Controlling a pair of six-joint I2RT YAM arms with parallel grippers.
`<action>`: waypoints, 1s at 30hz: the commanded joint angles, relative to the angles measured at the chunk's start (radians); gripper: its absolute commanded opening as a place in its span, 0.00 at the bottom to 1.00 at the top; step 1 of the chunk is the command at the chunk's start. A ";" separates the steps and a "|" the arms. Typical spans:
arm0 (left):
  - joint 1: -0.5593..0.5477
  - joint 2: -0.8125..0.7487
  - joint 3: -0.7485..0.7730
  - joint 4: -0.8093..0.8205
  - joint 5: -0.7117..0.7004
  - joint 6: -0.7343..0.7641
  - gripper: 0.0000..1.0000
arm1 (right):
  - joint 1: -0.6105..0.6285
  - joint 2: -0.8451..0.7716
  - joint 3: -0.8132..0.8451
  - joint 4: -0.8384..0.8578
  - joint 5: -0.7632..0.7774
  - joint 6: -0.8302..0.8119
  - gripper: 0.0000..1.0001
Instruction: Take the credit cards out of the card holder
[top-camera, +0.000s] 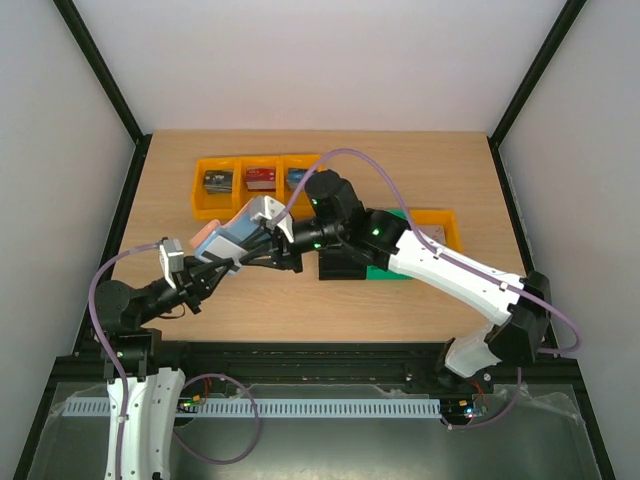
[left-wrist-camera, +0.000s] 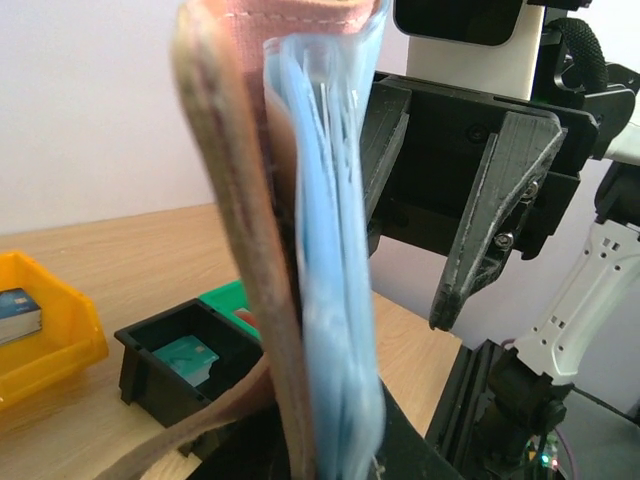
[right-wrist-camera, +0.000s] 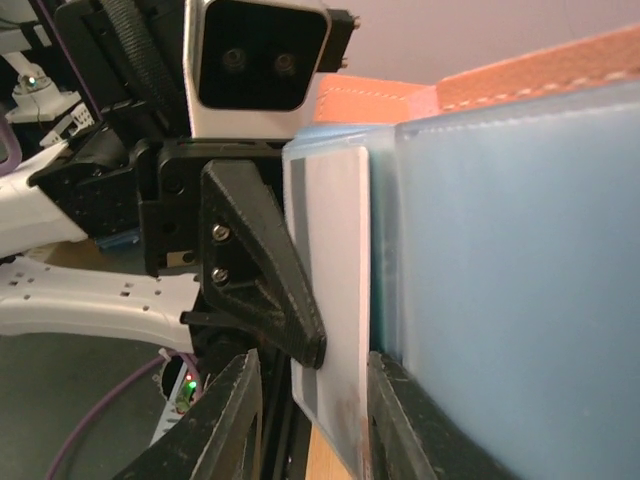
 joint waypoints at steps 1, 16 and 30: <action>-0.011 -0.010 0.010 0.098 0.030 0.019 0.02 | 0.029 -0.083 -0.085 0.032 0.013 0.009 0.30; -0.011 0.022 0.055 -0.126 -0.202 0.077 0.02 | -0.003 -0.186 -0.175 0.167 0.228 0.193 0.35; -0.004 0.149 0.045 -0.446 -0.738 -0.030 0.02 | 0.070 -0.042 -0.155 0.329 0.112 0.342 0.37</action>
